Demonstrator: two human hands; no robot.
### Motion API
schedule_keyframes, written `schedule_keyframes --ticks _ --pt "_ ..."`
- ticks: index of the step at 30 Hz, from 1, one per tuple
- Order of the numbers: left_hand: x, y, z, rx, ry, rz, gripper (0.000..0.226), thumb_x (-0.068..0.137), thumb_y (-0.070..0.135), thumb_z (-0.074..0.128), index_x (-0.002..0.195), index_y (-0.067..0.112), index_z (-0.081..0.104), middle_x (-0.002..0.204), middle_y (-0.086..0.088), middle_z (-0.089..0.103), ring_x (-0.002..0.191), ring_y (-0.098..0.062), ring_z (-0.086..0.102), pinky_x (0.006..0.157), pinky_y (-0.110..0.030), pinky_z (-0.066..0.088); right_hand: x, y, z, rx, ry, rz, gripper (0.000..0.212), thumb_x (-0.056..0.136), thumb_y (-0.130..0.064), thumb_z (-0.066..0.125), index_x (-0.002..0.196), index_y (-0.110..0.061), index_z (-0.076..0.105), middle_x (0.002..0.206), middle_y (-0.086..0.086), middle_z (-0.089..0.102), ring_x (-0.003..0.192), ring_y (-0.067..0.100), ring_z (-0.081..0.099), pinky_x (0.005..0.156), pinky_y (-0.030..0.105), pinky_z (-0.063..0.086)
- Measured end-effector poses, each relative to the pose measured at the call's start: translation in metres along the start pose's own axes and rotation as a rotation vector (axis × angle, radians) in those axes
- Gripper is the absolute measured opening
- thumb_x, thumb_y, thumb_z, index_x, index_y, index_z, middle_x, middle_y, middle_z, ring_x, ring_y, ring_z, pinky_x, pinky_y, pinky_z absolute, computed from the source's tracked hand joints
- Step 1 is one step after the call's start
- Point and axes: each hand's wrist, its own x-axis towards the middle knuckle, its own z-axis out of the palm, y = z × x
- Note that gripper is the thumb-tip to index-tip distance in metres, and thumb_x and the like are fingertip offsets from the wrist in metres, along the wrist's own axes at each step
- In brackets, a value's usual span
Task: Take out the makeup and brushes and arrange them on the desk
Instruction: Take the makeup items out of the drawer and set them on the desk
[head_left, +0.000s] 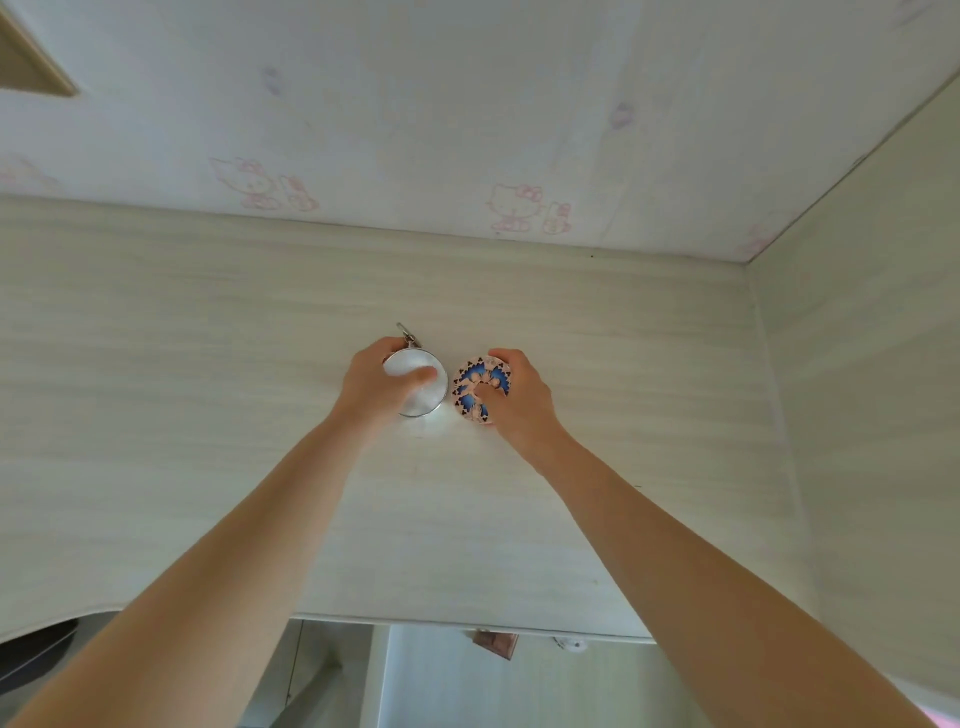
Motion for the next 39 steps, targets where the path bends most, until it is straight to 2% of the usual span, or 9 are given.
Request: schedule_keyframes --ticks 3,6,8,11,15,19,22,27,39 --pt "0.001 -0.005 0.002 0.127 -0.004 0.004 0.045 0.078 0.028 0.074 0.12 0.025 0.058 0.115 0.001 0.058 0.108 -0.021 0.053 0.071 -0.024 0.041 0.003 0.001 -0.002 -0.059 0.001 0.012 0.046 0.088 -0.014 0.061 0.129 -0.018 0.041 0.111 0.002 0.053 0.103 0.022 0.057 0.083 0.034 0.051" --pt "0.0 -0.006 0.004 0.294 0.033 0.054 0.051 0.079 0.033 0.072 0.127 0.024 0.055 0.121 -0.003 0.051 0.121 -0.024 0.038 0.085 -0.023 0.029 0.007 0.003 -0.007 -0.264 0.01 -0.037 0.042 0.087 -0.02 0.064 0.125 -0.015 0.049 0.12 0.006 0.046 0.103 0.021 0.052 0.083 0.028 0.043" --pt "0.0 -0.006 0.003 0.363 0.042 0.073 0.051 0.078 0.034 0.073 0.126 0.025 0.058 0.122 -0.005 0.048 0.121 -0.025 0.034 0.087 -0.02 0.023 0.01 0.004 -0.01 -0.379 -0.003 -0.053 0.044 0.087 -0.027 0.064 0.128 -0.014 0.052 0.126 0.009 0.042 0.111 0.026 0.045 0.087 0.026 0.037" --pt "0.001 -0.006 0.001 0.384 0.036 0.068 0.051 0.077 0.035 0.074 0.125 0.023 0.061 0.121 -0.007 0.048 0.121 -0.027 0.036 0.089 -0.022 0.027 0.011 0.004 -0.012 -0.448 -0.029 -0.07 0.047 0.09 -0.03 0.062 0.132 -0.016 0.05 0.128 0.009 0.042 0.117 0.028 0.038 0.086 0.024 0.029" --pt "-0.008 -0.009 0.005 0.321 0.126 0.103 0.052 0.078 0.033 0.074 0.125 0.019 0.059 0.122 -0.003 0.047 0.117 -0.024 0.039 0.086 -0.024 0.032 0.001 0.004 -0.01 -0.494 0.027 -0.149 0.047 0.093 -0.028 0.056 0.137 -0.018 0.043 0.131 0.005 0.039 0.12 0.026 0.035 0.097 0.031 0.04" --pt "-0.034 -0.023 0.015 0.436 0.222 0.372 0.051 0.081 0.039 0.067 0.126 0.019 0.056 0.13 -0.005 0.046 0.118 -0.027 0.037 0.091 -0.027 0.033 -0.021 0.015 0.001 -0.659 0.11 -0.338 0.05 0.095 -0.034 0.051 0.141 -0.018 0.038 0.142 0.004 0.035 0.127 0.028 0.032 0.099 0.037 0.041" --pt "-0.046 -0.039 0.021 0.522 0.191 0.526 0.055 0.084 0.029 0.07 0.133 0.013 0.05 0.142 -0.007 0.041 0.13 -0.03 0.034 0.1 -0.035 0.038 -0.03 0.027 0.007 -0.769 0.101 -0.418 0.06 0.094 -0.037 0.053 0.146 -0.017 0.031 0.149 0.008 0.028 0.133 0.029 0.029 0.104 0.038 0.039" --pt "-0.04 -0.044 0.021 0.528 0.174 0.529 0.053 0.088 0.018 0.066 0.137 0.013 0.047 0.148 -0.006 0.037 0.137 -0.029 0.03 0.098 -0.035 0.04 -0.024 0.027 0.007 -0.797 0.073 -0.43 0.058 0.097 -0.026 0.051 0.148 -0.01 0.028 0.153 0.014 0.023 0.136 0.031 0.029 0.106 0.039 0.039" --pt "-0.027 -0.037 0.023 0.543 0.181 0.505 0.054 0.086 0.022 0.068 0.136 0.014 0.048 0.147 -0.007 0.038 0.137 -0.029 0.031 0.102 -0.041 0.042 -0.011 0.024 -0.001 -0.782 0.01 -0.438 0.065 0.096 -0.02 0.05 0.151 -0.012 0.016 0.159 0.007 0.005 0.146 0.029 0.007 0.113 0.038 0.032"
